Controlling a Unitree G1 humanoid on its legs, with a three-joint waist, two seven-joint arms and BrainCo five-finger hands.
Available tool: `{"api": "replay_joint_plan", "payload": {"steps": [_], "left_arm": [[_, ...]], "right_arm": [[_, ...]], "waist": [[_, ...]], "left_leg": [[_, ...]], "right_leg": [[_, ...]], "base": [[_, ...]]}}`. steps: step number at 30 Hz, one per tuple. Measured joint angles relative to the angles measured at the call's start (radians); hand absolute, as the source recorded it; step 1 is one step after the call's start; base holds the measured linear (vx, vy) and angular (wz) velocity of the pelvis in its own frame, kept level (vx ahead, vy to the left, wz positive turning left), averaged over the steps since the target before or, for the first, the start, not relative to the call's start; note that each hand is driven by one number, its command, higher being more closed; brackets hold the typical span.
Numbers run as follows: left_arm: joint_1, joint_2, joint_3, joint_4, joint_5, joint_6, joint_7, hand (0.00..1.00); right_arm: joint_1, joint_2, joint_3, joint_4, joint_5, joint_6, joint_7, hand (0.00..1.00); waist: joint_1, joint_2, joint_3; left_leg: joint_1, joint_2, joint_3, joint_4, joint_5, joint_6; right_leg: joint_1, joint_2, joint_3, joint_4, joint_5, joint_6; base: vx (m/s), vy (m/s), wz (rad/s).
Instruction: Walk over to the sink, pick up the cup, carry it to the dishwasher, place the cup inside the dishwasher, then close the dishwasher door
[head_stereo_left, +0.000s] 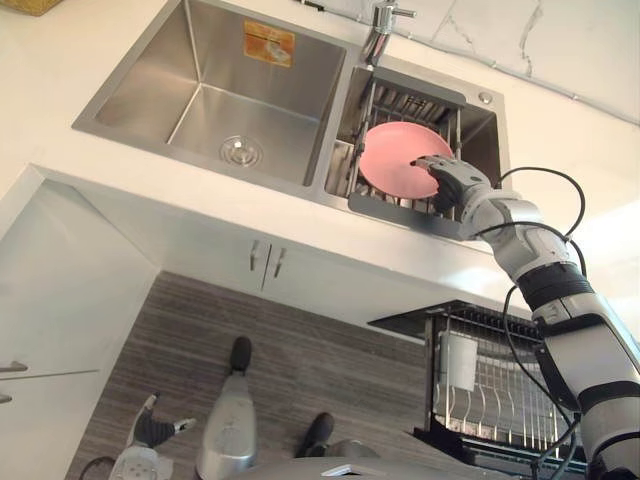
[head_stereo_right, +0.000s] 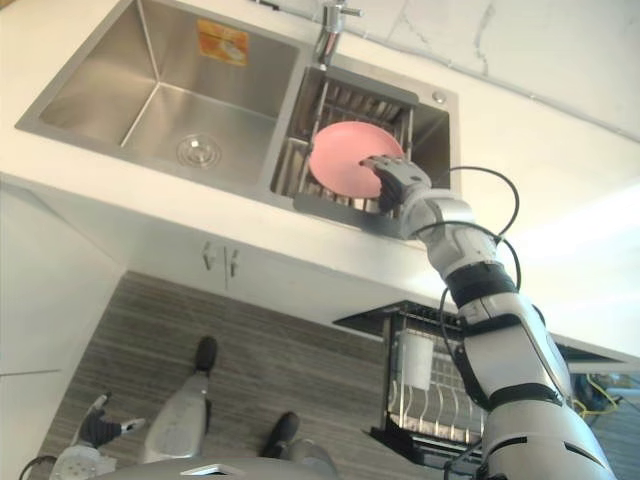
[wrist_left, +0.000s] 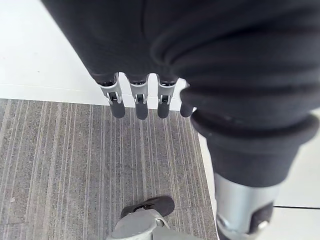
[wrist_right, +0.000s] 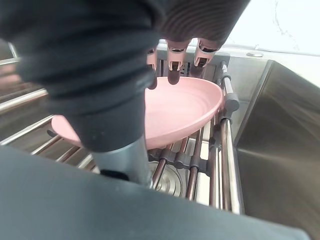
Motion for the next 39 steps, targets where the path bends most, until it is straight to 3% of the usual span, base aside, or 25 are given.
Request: {"api": "replay_joint_plan", "payload": {"steps": [30, 31, 39], "left_arm": [[0.000, 0.000, -0.001, -0.001, -0.018, -0.007, 0.019, 0.00], [0.000, 0.000, -0.002, -0.001, -0.018, -0.007, 0.019, 0.00], [0.000, 0.000, -0.005, -0.002, -0.018, -0.015, 0.020, 0.00]], "right_arm": [[0.029, 0.000, 0.000, -0.040, -0.045, 0.001, -0.043, 0.00], [0.030, 0.000, 0.003, -0.040, -0.045, 0.001, -0.043, 1.00], [0.011, 0.000, 0.016, -0.046, -0.045, 0.002, -0.066, 1.00]], "waist": [[0.001, 0.017, 0.020], [0.001, 0.017, 0.022], [0.002, 0.017, 0.028]], "left_leg": [[-0.005, 0.000, 0.005, 0.000, -0.001, 0.001], [-0.007, 0.000, 0.004, 0.000, -0.001, 0.001], [-0.013, 0.000, 0.000, 0.000, 0.001, 0.001]], "right_leg": [[-0.008, -0.001, 0.003, 0.002, -0.003, -0.001], [-0.009, -0.001, 0.002, 0.001, -0.003, -0.001], [-0.014, -0.001, -0.002, 0.002, -0.004, -0.001]], "base": [[0.00, 0.000, 0.00], [0.00, 0.000, 0.00], [0.00, 0.000, 0.00]]}}
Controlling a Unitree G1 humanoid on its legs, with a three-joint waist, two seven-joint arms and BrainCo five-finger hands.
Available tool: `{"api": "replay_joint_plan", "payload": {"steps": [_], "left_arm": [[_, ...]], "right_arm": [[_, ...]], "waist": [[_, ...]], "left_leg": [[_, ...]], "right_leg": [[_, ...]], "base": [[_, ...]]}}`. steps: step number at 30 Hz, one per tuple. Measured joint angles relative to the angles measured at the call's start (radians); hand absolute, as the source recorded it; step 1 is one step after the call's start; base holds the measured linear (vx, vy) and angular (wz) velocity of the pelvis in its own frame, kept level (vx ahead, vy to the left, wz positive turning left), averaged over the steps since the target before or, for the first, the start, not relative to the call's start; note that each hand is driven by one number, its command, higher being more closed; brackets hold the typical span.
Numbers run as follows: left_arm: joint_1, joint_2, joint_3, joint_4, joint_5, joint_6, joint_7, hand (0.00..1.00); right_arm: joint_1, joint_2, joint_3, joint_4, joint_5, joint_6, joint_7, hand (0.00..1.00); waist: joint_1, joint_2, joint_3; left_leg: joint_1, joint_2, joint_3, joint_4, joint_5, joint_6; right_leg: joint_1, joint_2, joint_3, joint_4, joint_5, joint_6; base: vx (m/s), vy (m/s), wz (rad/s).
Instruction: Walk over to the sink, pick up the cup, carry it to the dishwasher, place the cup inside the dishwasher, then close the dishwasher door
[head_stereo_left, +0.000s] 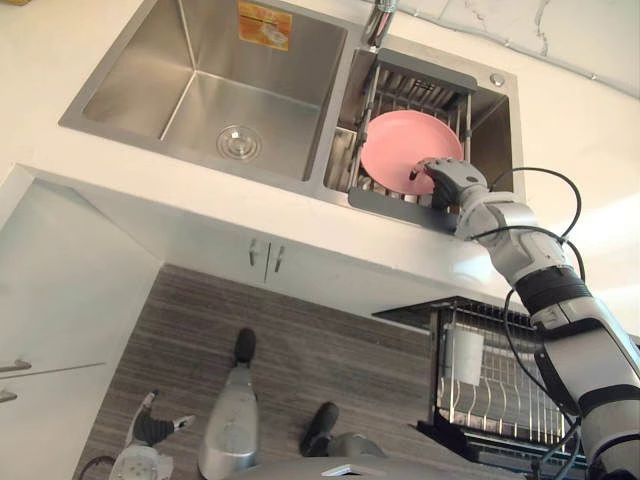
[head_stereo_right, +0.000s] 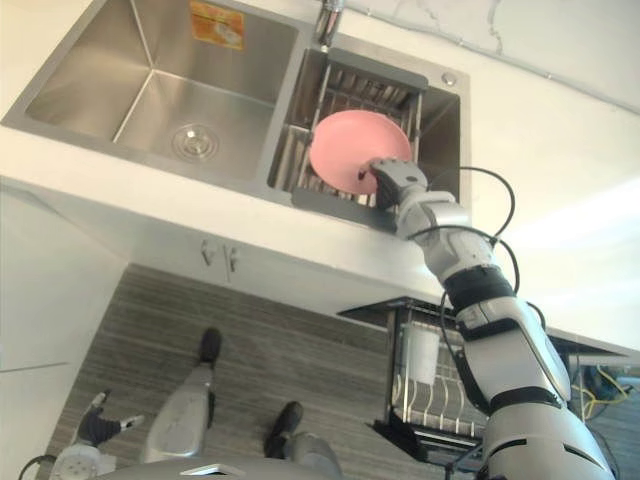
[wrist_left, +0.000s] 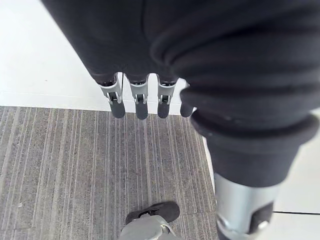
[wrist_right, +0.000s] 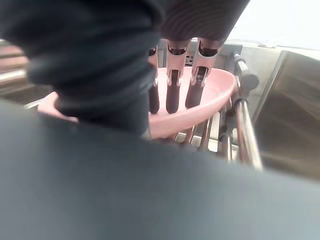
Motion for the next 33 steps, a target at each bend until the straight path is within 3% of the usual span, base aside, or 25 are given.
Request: {"api": "replay_joint_plan", "payload": {"steps": [15, 24, 27, 29, 30, 33], "left_arm": [[0.000, 0.001, -0.026, 0.000, 0.001, -0.014, 0.019, 0.00], [0.000, -0.001, -0.025, -0.010, 0.013, -0.030, 0.060, 0.00], [0.005, -0.001, -0.025, -0.010, 0.022, -0.031, 0.063, 0.00], [0.005, -0.001, -0.025, -0.009, 0.023, -0.032, 0.065, 0.00], [0.006, -0.001, -0.025, -0.009, 0.030, -0.038, 0.079, 0.00], [0.007, -0.001, -0.025, -0.008, 0.032, -0.048, 0.085, 0.00]], "right_arm": [[0.004, 0.008, 0.020, -0.003, -0.080, -0.002, -0.081, 1.00], [0.069, 0.010, -0.027, -0.074, -0.087, -0.008, -0.258, 1.00], [0.078, 0.023, -0.128, -0.133, -0.070, -0.001, -0.379, 1.00], [0.078, 0.023, -0.155, -0.155, -0.065, 0.000, -0.412, 1.00], [0.078, 0.024, -0.191, -0.187, -0.060, 0.014, -0.472, 1.00], [0.078, 0.024, -0.208, -0.194, -0.056, 0.020, -0.536, 1.00]], "waist": [[0.002, 0.000, 0.000], [-0.008, 0.000, 0.000], [-0.019, 0.000, 0.000], [-0.022, 0.000, 0.000], [-0.028, 0.000, 0.000], [-0.031, 0.001, -0.001]], "left_leg": [[0.000, 0.000, -0.001, 0.000, 0.001, 0.002], [0.002, 0.000, -0.001, 0.000, 0.003, 0.001], [0.012, 0.000, 0.000, 0.000, 0.002, 0.001], [0.014, 0.000, 0.000, 0.000, 0.000, -0.001], [0.014, 0.000, 0.001, 0.000, -0.004, -0.005], [0.016, 0.000, 0.005, 0.000, -0.005, -0.005]], "right_leg": [[0.000, 0.000, -0.002, 0.003, 0.000, 0.000], [0.004, 0.000, -0.003, 0.003, 0.000, 0.000], [0.013, 0.000, -0.002, 0.002, 0.000, 0.000], [0.015, 0.000, -0.002, 0.002, 0.000, 0.001], [0.015, 0.000, -0.002, 0.003, 0.000, 0.001], [0.015, -0.001, 0.000, 0.004, 0.000, 0.001]], "base": [[0.00, 0.000, 0.00], [0.00, 0.000, 0.00], [0.00, 0.000, 0.00], [0.00, 0.000, 0.00], [0.00, 0.000, 0.00], [0.00, 0.000, 0.00]]}}
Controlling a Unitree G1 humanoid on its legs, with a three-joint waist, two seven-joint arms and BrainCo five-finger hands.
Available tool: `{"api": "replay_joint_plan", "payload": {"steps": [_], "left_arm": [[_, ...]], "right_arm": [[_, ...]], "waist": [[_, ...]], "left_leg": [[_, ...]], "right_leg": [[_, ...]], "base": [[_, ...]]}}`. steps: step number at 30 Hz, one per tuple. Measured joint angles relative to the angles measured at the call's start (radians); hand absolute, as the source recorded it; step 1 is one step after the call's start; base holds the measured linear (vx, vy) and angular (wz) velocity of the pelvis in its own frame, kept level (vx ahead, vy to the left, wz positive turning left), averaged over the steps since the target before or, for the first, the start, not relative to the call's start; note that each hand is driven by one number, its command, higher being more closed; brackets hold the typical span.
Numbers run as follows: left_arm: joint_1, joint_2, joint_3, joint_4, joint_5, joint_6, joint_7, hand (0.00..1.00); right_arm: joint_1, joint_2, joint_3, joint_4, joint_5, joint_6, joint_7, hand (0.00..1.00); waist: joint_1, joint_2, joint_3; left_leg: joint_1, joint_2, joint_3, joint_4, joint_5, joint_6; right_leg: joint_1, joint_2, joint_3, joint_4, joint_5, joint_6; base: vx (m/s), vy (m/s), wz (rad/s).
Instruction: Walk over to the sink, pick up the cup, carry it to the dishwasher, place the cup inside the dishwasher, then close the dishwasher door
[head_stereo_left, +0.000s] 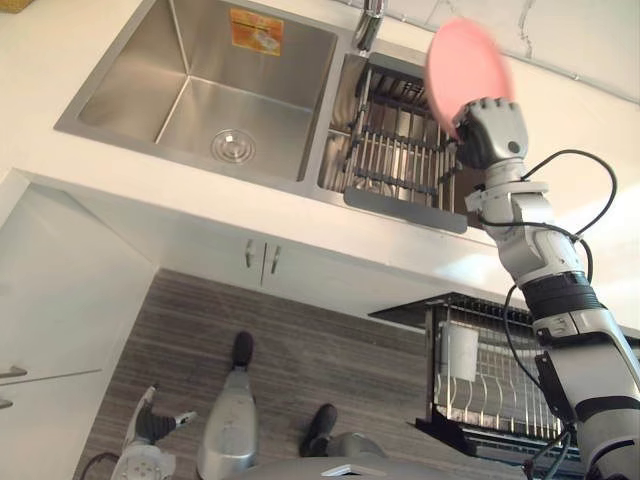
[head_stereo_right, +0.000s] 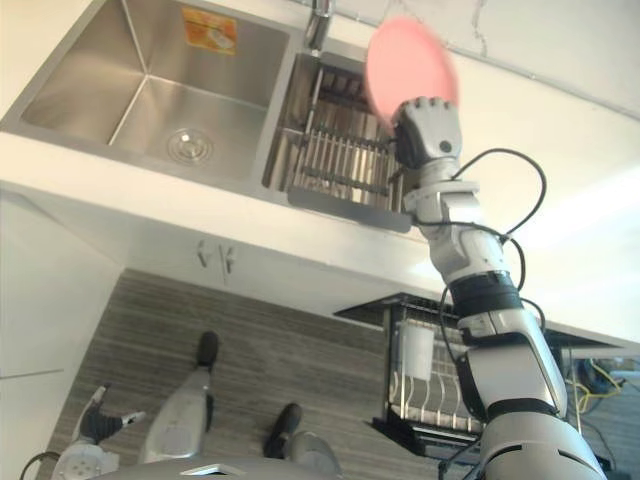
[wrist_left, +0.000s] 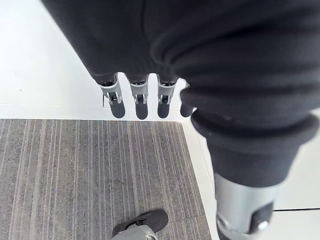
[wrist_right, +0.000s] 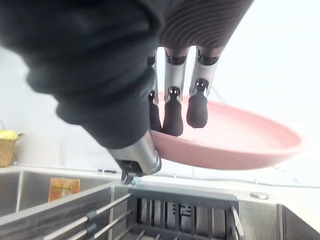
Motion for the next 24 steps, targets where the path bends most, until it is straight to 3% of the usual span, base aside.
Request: {"api": "replay_joint_plan", "payload": {"steps": [5, 12, 19, 23, 24], "left_arm": [[0.001, -0.001, 0.000, 0.000, 0.007, -0.004, 0.012, 0.00], [0.009, -0.003, -0.001, 0.000, 0.009, -0.009, 0.012, 0.00], [0.035, -0.003, -0.003, 0.000, 0.033, -0.017, 0.015, 0.00], [0.036, -0.004, -0.009, -0.006, 0.050, -0.023, 0.016, 0.00], [0.041, -0.005, -0.014, -0.011, 0.070, -0.024, 0.015, 0.00]], "right_arm": [[0.000, 0.002, -0.029, -0.001, 0.038, 0.013, -0.042, 1.00], [0.021, 0.003, -0.065, -0.041, 0.069, 0.017, -0.033, 1.00], [0.081, 0.002, -0.095, -0.094, 0.152, 0.016, 0.050, 1.00], [0.170, 0.003, -0.139, -0.195, 0.197, 0.015, 0.101, 1.00], [0.231, 0.003, -0.178, -0.263, 0.225, 0.011, 0.133, 1.00]], "waist": [[-0.002, 0.001, -0.001], [-0.008, 0.013, -0.010], [-0.025, 0.018, -0.021], [-0.040, 0.017, -0.040], [-0.056, 0.016, -0.053]], "left_leg": [[0.003, 0.000, 0.001, 0.000, 0.004, 0.006], [0.018, -0.002, 0.002, 0.000, 0.002, 0.004], [0.031, -0.001, 0.023, 0.000, -0.004, 0.005], [0.049, 0.000, 0.059, 0.000, -0.011, 0.005], [0.067, 0.001, 0.091, 0.000, -0.020, 0.008]], "right_leg": [[0.003, 0.000, 0.000, -0.001, 0.000, 0.000], [0.017, -0.001, 0.001, -0.002, -0.003, 0.003], [0.017, -0.004, 0.025, -0.002, -0.003, 0.003], [0.012, -0.012, 0.056, -0.002, -0.002, 0.004], [0.010, -0.018, 0.089, -0.002, 0.001, 0.007]], "base": [[0.00, 0.000, 0.00], [0.00, 0.000, 0.00], [-0.01, -0.004, -0.08], [0.01, -0.001, -0.27], [0.01, 0.007, -0.59]]}}
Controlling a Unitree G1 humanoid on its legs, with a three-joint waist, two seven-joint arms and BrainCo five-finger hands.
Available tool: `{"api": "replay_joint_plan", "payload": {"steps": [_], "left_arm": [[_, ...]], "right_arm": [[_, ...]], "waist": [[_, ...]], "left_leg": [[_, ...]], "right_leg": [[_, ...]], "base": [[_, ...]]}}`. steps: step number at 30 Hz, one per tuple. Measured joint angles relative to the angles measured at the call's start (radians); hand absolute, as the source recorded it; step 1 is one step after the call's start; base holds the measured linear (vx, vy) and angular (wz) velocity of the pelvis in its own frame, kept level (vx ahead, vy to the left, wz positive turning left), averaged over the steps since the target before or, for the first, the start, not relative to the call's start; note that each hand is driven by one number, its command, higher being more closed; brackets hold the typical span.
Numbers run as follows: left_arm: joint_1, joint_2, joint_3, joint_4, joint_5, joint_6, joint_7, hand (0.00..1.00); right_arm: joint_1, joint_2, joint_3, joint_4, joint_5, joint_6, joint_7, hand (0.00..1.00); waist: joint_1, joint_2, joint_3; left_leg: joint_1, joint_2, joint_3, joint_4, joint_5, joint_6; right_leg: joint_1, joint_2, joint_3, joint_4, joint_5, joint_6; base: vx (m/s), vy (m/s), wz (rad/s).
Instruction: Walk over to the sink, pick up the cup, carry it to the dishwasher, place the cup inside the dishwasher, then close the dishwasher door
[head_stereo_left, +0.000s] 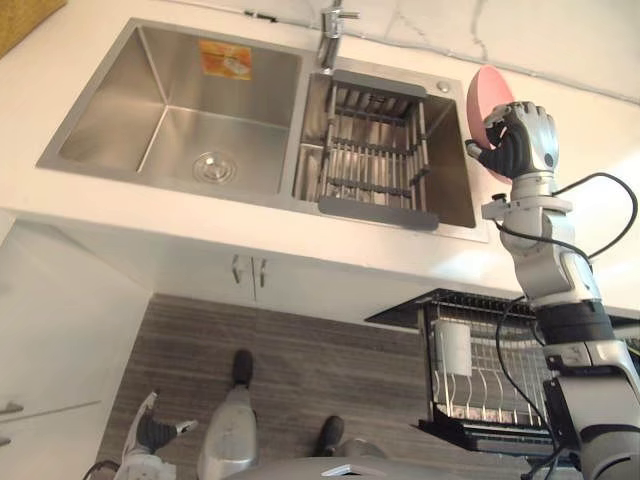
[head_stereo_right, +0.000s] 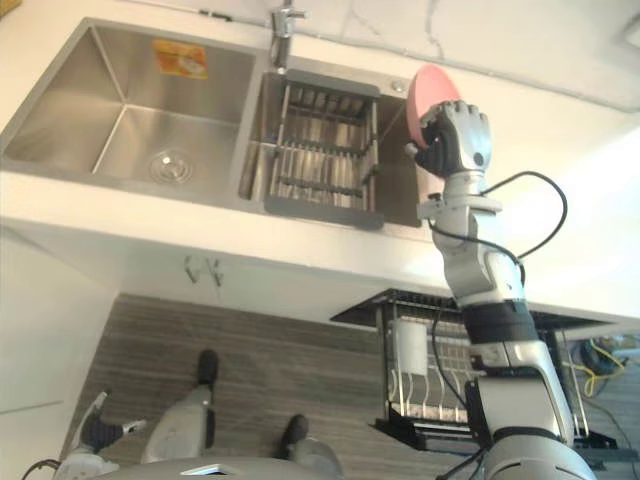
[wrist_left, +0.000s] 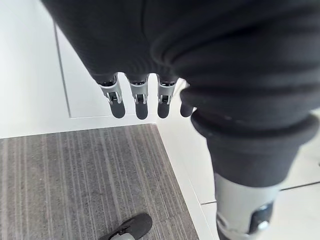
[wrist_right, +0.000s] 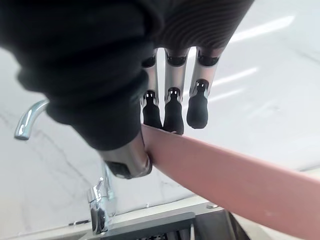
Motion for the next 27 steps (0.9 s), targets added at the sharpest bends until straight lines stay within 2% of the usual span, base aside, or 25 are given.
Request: {"api": "replay_joint_plan", "payload": {"steps": [4, 5, 7, 8, 9, 10, 11, 12, 13, 14, 15, 16, 17, 18, 19, 21, 23, 27], "left_arm": [[-0.002, 0.001, -0.048, 0.000, 0.027, 0.003, -0.021, 0.00], [-0.002, 0.002, -0.059, 0.000, 0.030, 0.005, -0.023, 0.00], [-0.002, -0.002, -0.078, 0.003, 0.035, 0.017, -0.045, 0.00], [-0.004, -0.004, -0.078, 0.004, 0.035, 0.022, -0.047, 0.00], [-0.009, -0.008, -0.075, 0.011, 0.035, 0.029, -0.052, 0.00], [-0.009, -0.019, -0.064, 0.014, 0.034, 0.046, -0.059, 0.00], [-0.007, -0.029, -0.059, 0.015, 0.031, 0.049, -0.061, 0.00], [-0.006, -0.027, -0.058, 0.015, 0.030, 0.049, -0.061, 0.00], [0.002, -0.028, -0.056, 0.015, 0.021, 0.056, -0.061, 0.00], [0.009, -0.017, -0.041, 0.012, 0.007, 0.063, -0.059, 0.00], [-0.002, -0.027, -0.023, 0.022, -0.006, 0.074, -0.058, 0.00], [-0.006, -0.028, -0.023, 0.022, -0.010, 0.083, -0.057, 0.00], [-0.007, -0.032, -0.026, 0.022, -0.013, 0.092, -0.061, 0.00], [-0.002, -0.033, -0.025, 0.021, -0.013, 0.093, -0.062, 0.00], [-0.010, -0.024, -0.024, 0.024, -0.013, 0.100, -0.065, 0.00], [-0.019, -0.037, -0.024, 0.033, -0.013, 0.110, -0.072, 0.00], [-0.018, -0.065, -0.025, 0.040, -0.004, 0.105, -0.086, 0.00], [-0.013, -0.079, -0.025, 0.058, 0.001, 0.077, -0.078, 0.00]], "right_arm": [[0.120, 0.024, -0.069, -0.099, 0.040, -0.005, 0.071, 1.00], [0.132, 0.029, -0.074, -0.108, 0.039, -0.005, 0.081, 1.00], [0.169, 0.036, -0.077, -0.146, 0.039, -0.014, 0.115, 1.00], [0.174, 0.042, -0.078, -0.154, 0.040, -0.014, 0.121, 1.00], [0.184, 0.051, -0.078, -0.168, 0.039, -0.015, 0.128, 1.00], [0.185, 0.070, -0.075, -0.168, 0.041, -0.016, 0.133, 1.00], [0.185, 0.078, -0.073, -0.170, 0.041, -0.016, 0.135, 1.00], [0.187, 0.081, -0.071, -0.170, 0.041, -0.016, 0.135, 1.00], [0.188, 0.089, -0.062, -0.168, 0.041, -0.019, 0.140, 1.00], [0.188, 0.102, -0.059, -0.169, 0.040, -0.030, 0.146, 1.00], [0.187, 0.104, -0.052, -0.166, 0.038, -0.042, 0.146, 1.00], [0.187, 0.107, -0.039, -0.164, 0.038, -0.042, 0.148, 1.00], [0.189, 0.109, -0.018, -0.167, 0.038, -0.046, 0.154, 1.00], [0.188, 0.107, -0.018, -0.168, 0.040, -0.046, 0.155, 1.00], [0.184, 0.106, -0.025, -0.169, 0.048, -0.046, 0.163, 1.00], [0.190, 0.103, -0.034, -0.169, 0.069, -0.042, 0.192, 1.00], [0.198, 0.091, -0.057, -0.176, 0.083, -0.042, 0.220, 1.00], [0.207, 0.069, -0.090, -0.177, 0.085, -0.044, 0.251, 1.00]], "waist": [[-0.054, 0.000, -0.034], [-0.059, 0.001, -0.035], [-0.077, 0.017, -0.053], [-0.081, 0.020, -0.055], [-0.086, 0.028, -0.058], [-0.089, 0.046, -0.067], [-0.088, 0.055, -0.067], [-0.089, 0.054, -0.068], [-0.089, 0.046, -0.074], [-0.083, 0.025, -0.090], [-0.071, 0.029, -0.093], [-0.060, 0.026, -0.093], [-0.048, 0.043, -0.103], [-0.046, 0.045, -0.103], [-0.049, 0.025, -0.093], [-0.066, 0.029, -0.092], [-0.077, 0.042, -0.092], [-0.075, 0.069, -0.085]], "left_leg": [[0.059, 0.008, 0.096, 0.000, -0.007, -0.001], [0.071, 0.015, 0.112, 0.000, -0.011, -0.004], [0.094, 0.049, 0.170, -0.001, -0.035, -0.017], [0.098, 0.058, 0.185, -0.001, -0.043, -0.022], [0.105, 0.080, 0.218, -0.001, -0.050, -0.027], [0.108, 0.119, 0.259, -0.001, -0.053, -0.022], [0.109, 0.150, 0.299, -0.001, -0.047, -0.014], [0.112, 0.153, 0.314, 0.000, -0.045, -0.015], [0.132, 0.157, 0.330, 0.000, -0.040, -0.024], [0.129, 0.157, 0.335, 0.000, -0.024, -0.055], [0.118, 0.179, 0.330, 0.007, -0.003, -0.090], [0.118, 0.185, 0.324, 0.007, 0.002, -0.111], [0.137, 0.189, 0.319, 0.002, -0.019, -0.117], [0.135, 0.195, 0.318, 0.001, -0.037, -0.118], [0.140, 0.192, 0.315, 0.001, -0.042, -0.115], [0.140, 0.210, 0.304, 0.001, -0.034, -0.118], [0.141, 0.212, 0.287, 0.001, -0.034, -0.118], [0.139, 0.195, 0.275, 0.001, -0.036, -0.103]], "right_leg": [[-0.011, -0.006, 0.113, 0.001, 0.023, 0.000], [-0.013, -0.004, 0.135, 0.002, 0.029, -0.002], [-0.062, 0.019, 0.193, 0.025, 0.060, -0.018], [-0.078, 0.023, 0.186, 0.036, 0.068, -0.028], [-0.103, 0.035, 0.161, 0.055, 0.085, -0.053], [-0.140, 0.063, 0.114, 0.078, 0.118, -0.113], [-0.184, 0.045, -0.003, 0.208, 0.041, -0.202], [-0.190, 0.010, -0.068, 0.290, 0.001, -0.208], [-0.174, -0.055, -0.145, 0.369, -0.046, -0.197], [-0.157, -0.061, -0.159, 0.308, -0.072, -0.145], [-0.151, -0.016, -0.153, 0.237, -0.061, -0.094], [-0.147, 0.006, -0.152, 0.194, -0.047, -0.102], [-0.117, 0.046, -0.209, 0.094, -0.042, -0.093], [-0.114, 0.059, -0.223, 0.079, -0.027, -0.096], [-0.118, 0.064, -0.239, 0.052, 0.066, -0.114], [-0.107, 0.090, -0.249, 0.029, 0.070, -0.126], [-0.098, 0.096, -0.256, 0.020, 0.072, -0.128], [-0.082, 0.088, -0.265, -0.002, 0.088, -0.119]], "base": [[0.01, 0.009, -0.77], [-0.04, -0.002, -1.17], [-0.08, -0.020, -1.25], [-0.08, -0.023, -1.18], [-0.12, -0.049, -1.18], [-0.18, -0.103, -1.37], [-0.25, -0.124, -1.10], [-0.19, -0.128, -0.75], [-0.14, -0.153, -0.53], [-0.10, -0.248, -0.57], [-0.09, -0.207, -0.56], [0.01, -0.185, -0.79], [0.11, -0.076, -0.75], [0.12, -0.083, -0.68], [0.04, -0.031, -0.24], [-0.02, -0.081, -0.06], [0.01, -0.045, 0.04], [0.04, 0.059, 0.14]]}}
